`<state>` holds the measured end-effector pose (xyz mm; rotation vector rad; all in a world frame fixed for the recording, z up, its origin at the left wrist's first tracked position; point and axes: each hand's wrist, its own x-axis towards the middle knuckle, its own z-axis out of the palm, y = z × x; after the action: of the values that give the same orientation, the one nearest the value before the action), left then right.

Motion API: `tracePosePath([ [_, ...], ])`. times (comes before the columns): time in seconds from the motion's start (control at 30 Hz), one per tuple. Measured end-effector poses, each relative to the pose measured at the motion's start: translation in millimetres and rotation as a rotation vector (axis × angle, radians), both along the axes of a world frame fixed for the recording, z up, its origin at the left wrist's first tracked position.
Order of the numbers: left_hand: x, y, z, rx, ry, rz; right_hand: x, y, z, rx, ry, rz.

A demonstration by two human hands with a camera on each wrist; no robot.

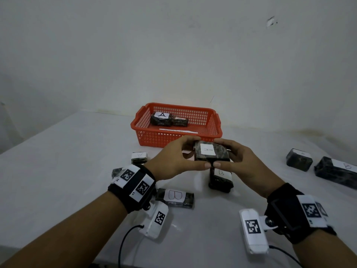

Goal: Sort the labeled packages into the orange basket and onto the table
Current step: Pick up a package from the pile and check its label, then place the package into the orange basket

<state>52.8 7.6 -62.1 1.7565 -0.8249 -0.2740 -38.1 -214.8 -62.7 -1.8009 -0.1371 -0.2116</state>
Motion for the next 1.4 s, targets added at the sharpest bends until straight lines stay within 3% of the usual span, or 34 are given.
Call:
tracePosePath([
  [0.37, 2, 0, -4, -0.071, 0.065, -0.012, -2, -2, 0, 0.027, -0.020, -0.020],
  [0.6, -3, -5, -7, -0.092, -0.011, 0.020, 1, 14, 9, 0.276, 0.117, -0.073],
  [0.77, 0, -6, -2, -0.146, 0.094, 0.056, 7, 12, 10, 0.128, 0.071, -0.136],
  [0.87, 9, -5, 6, -0.086, 0.079, 0.075, 11, 12, 14, 0.089, 0.074, -0.151],
  [1.07, 12, -2, 11, -0.084, 0.118, -0.032, 15, 14, 18, -0.005, 0.064, -0.120],
  [1.3, 13, -4, 7, -0.119, 0.206, 0.028, 19, 25, 10, 0.218, 0.219, -0.145],
  [1.4, 16, -5, 8, -0.125, 0.230, 0.047, 22, 27, 11, 0.305, 0.204, -0.138],
])
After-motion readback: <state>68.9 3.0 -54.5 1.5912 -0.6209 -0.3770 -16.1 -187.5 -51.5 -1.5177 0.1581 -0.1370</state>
